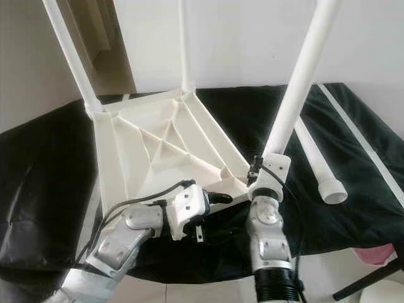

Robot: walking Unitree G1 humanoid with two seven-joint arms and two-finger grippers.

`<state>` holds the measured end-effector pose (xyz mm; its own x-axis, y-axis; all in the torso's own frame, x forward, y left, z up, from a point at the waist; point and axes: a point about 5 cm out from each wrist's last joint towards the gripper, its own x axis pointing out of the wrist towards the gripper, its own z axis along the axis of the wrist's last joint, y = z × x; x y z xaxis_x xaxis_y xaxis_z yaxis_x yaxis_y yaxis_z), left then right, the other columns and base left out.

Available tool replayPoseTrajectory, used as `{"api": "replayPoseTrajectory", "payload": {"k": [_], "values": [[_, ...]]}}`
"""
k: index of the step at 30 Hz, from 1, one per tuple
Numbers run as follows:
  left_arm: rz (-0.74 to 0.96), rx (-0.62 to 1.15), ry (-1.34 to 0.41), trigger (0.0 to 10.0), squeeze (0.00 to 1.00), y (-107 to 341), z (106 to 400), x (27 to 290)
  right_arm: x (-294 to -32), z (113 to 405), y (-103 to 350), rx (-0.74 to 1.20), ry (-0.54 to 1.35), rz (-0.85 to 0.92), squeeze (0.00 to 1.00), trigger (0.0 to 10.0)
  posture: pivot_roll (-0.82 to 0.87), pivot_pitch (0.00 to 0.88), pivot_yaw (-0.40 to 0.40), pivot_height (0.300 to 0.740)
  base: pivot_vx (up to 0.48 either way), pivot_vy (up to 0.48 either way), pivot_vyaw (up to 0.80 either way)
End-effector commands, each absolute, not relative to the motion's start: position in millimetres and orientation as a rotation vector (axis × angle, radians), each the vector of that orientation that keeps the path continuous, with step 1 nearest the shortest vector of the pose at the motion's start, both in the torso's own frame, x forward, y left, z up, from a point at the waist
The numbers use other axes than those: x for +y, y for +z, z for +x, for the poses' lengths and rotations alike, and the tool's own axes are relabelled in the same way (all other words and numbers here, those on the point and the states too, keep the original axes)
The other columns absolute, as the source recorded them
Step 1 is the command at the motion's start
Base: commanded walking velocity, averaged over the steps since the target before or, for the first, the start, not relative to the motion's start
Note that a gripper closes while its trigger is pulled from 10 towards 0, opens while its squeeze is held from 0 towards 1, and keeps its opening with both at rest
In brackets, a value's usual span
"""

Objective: Building children table

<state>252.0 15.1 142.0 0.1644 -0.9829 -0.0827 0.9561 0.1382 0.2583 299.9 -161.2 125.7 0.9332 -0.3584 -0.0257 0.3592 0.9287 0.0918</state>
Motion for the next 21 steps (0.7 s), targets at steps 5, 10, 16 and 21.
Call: {"api": "replayPoseTrajectory", "payload": {"k": [5,10,16,21], "values": [[0.276,-0.108,-1.347,10.0,0.0,139,256,17,-172,296,107,0.104,-0.395,0.108,0.0,10.0,-0.1,0.0,0.029,0.74,0.0,0.0,0.0],[0.274,-0.109,-1.346,10.0,0.0,140,256,17,-162,297,112,0.077,-0.334,0.102,0.0,10.0,-0.09,0.0,0.024,0.74,0.0,0.0,0.0],[0.287,-0.108,-1.346,10.0,0.0,139,258,20,-158,300,117,0.04,-0.292,0.11,1.0,10.0,-0.09,0.0,0.021,0.74,0.0,0.0,0.0],[0.292,-0.115,-1.339,10.0,0.0,141,261,20,-160,303,123,-0.004,-0.266,0.087,1.0,10.0,-0.1,0.0,0.02,0.74,0.0,0.0,0.0]]}}
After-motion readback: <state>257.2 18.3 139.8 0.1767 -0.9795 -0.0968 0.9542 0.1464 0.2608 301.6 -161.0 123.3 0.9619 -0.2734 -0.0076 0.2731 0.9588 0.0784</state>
